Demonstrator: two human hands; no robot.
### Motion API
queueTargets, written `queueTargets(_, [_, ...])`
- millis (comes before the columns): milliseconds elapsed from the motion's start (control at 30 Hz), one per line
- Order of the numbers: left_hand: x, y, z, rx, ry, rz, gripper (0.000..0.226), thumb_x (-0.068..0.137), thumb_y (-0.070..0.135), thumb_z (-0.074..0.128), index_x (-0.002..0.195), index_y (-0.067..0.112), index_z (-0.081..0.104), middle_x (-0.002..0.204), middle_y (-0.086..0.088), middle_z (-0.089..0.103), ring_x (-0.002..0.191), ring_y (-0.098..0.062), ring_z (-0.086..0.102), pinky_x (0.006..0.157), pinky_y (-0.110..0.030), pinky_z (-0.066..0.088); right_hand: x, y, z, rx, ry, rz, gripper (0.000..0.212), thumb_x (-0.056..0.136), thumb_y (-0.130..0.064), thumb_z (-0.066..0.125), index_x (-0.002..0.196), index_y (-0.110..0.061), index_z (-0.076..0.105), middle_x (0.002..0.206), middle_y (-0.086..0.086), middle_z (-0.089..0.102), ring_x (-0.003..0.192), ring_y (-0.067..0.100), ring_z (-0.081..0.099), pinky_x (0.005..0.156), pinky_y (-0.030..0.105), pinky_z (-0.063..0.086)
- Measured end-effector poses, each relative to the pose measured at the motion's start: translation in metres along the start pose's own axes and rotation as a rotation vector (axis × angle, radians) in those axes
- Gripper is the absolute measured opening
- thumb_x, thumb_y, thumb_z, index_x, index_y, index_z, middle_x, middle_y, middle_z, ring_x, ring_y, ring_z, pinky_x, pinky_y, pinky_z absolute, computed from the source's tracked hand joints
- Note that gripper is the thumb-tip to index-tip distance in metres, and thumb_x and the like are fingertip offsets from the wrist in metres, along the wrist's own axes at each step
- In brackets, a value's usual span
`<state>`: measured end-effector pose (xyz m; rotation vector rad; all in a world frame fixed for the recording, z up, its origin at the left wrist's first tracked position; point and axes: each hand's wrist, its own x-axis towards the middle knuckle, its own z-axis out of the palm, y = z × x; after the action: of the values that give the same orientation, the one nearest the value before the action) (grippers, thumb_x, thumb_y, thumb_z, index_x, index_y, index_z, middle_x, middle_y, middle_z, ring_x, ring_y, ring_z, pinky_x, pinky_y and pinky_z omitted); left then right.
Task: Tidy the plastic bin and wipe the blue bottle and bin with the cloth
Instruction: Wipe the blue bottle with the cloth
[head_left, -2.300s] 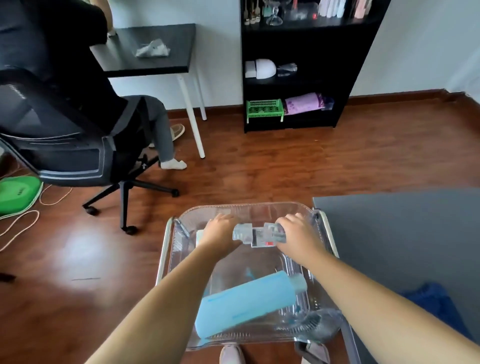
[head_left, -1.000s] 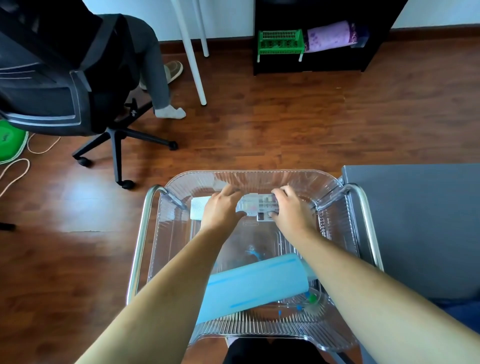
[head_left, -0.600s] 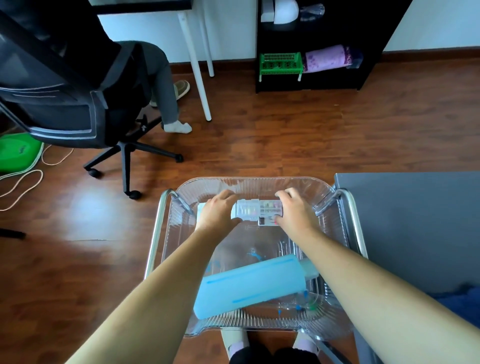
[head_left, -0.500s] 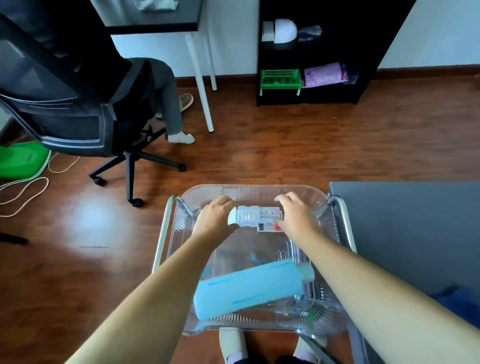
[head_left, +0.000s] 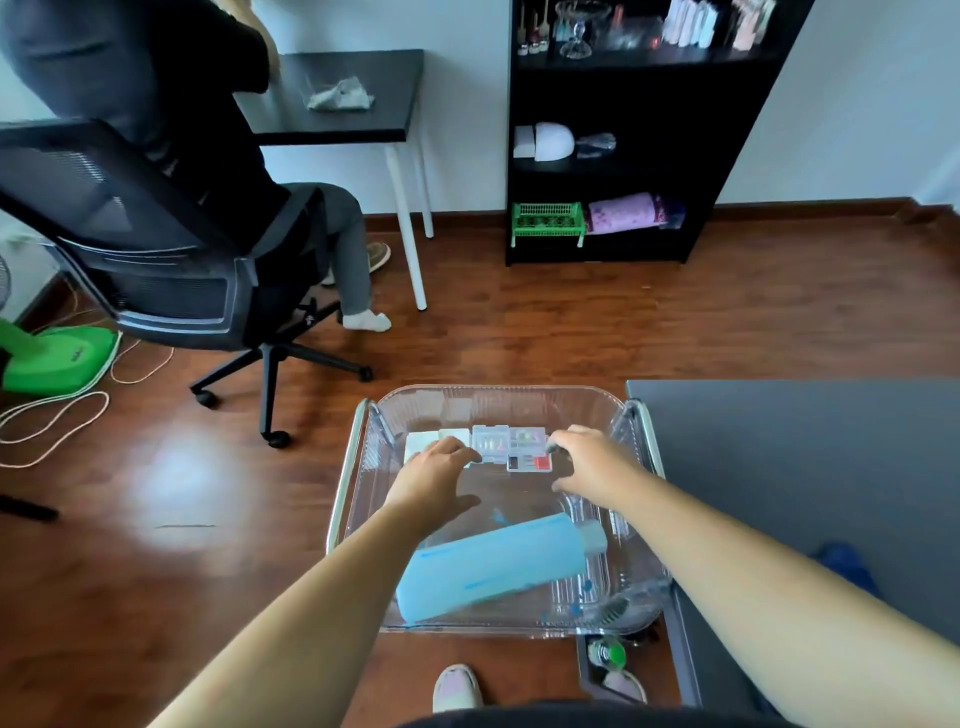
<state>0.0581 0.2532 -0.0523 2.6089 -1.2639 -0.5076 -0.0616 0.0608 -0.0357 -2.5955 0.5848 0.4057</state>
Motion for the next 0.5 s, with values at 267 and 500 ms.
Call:
queueTargets(267, [-0.014,0.006,0.023,-0.04,-0.249,0.006,0.074,0.075,0.049,0.074,0.138,0.029,0.041,0.142,0.002,0.044,0.12,-0.022,0.05,0.099,-0.037,0.044,-0.01,0.015,0.029,-0.032,-0.148,0.098,0.054,0.074,-0.01,0.074,0.123,-0.019,0.055,0.125,0.005,0.052,0.103,0.023,0.057,0.084,0.033,0.049])
queueTargets(500, [-0.018,0.002,0.056,-0.03,-0.4,0.055,0.085,0.067,0.054,0.077,0.139,0.028,0.04,0.136,0.001,0.05,0.119,-0.023,0.052,0.096,-0.037,0.045,-0.007,0.029,0.063,-0.049,-0.298,0.201,0.064,0.06,-0.012,0.087,0.116,-0.018,0.056,0.117,0.002,0.057,0.101,0.023,0.058,0.082,0.036,0.05])
